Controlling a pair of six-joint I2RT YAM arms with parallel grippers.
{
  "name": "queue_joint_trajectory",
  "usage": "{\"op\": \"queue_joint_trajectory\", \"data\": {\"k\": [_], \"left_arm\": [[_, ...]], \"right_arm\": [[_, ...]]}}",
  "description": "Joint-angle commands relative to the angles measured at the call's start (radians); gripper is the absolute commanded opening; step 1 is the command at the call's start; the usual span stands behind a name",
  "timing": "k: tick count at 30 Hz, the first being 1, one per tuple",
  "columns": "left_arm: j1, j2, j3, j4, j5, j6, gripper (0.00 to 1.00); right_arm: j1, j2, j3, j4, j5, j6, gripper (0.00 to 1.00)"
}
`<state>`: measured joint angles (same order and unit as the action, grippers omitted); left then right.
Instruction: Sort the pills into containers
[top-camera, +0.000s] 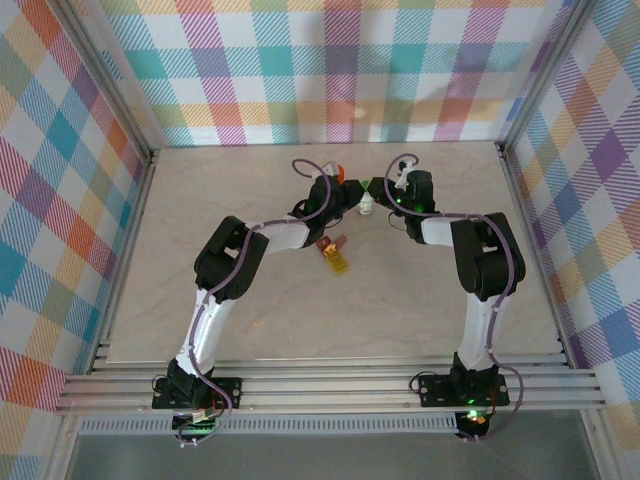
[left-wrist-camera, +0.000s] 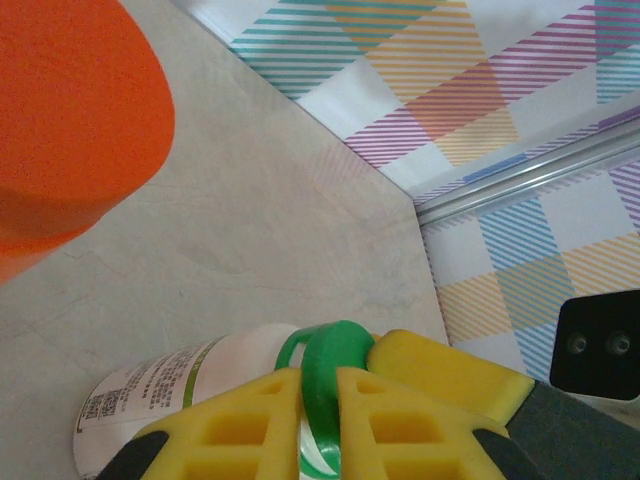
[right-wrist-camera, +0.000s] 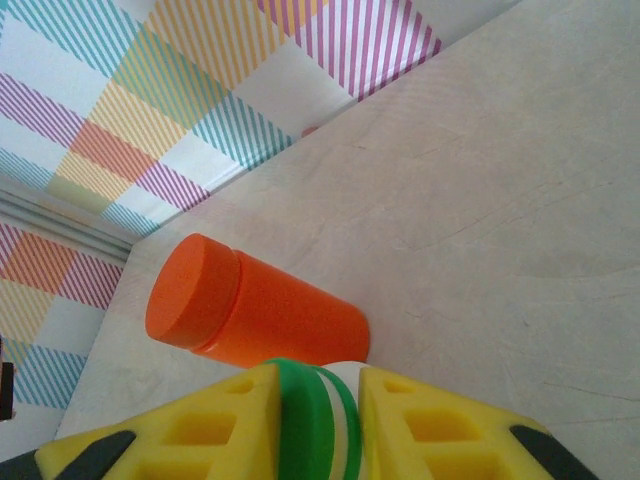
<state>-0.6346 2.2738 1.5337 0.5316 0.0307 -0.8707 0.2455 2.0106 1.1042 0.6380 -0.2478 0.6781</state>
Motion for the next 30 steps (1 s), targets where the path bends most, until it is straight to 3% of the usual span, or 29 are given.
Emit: {"op": "queue_joint_trajectory", "data": {"k": [1,14,23,30], "left_arm": [[-0.041,0.113,-0.001,-0.356,0.039,0.046,0.16],[-0.008,0.048,0.249,-0.487,0.036,0.142,0.22],[0.001,0.044,0.466,-0.6,0.049,0.214,0.29],[0.004,-0.043,0.469,-0.658,0.028,0.271,0.31]], "right_arm": [[0.018,0.066,-0.022,-0.336,-0.03,0.003,0.28],[-0.045,-0.016,0.131,-0.452,-0.017,-0.021,0.32],[-0.091,-0.036,0.265,-0.56,-0.085,-0.074,0.4],[-0.093,-0.11,0.329,-0.689,-0.111,-0.19,0.49]]}}
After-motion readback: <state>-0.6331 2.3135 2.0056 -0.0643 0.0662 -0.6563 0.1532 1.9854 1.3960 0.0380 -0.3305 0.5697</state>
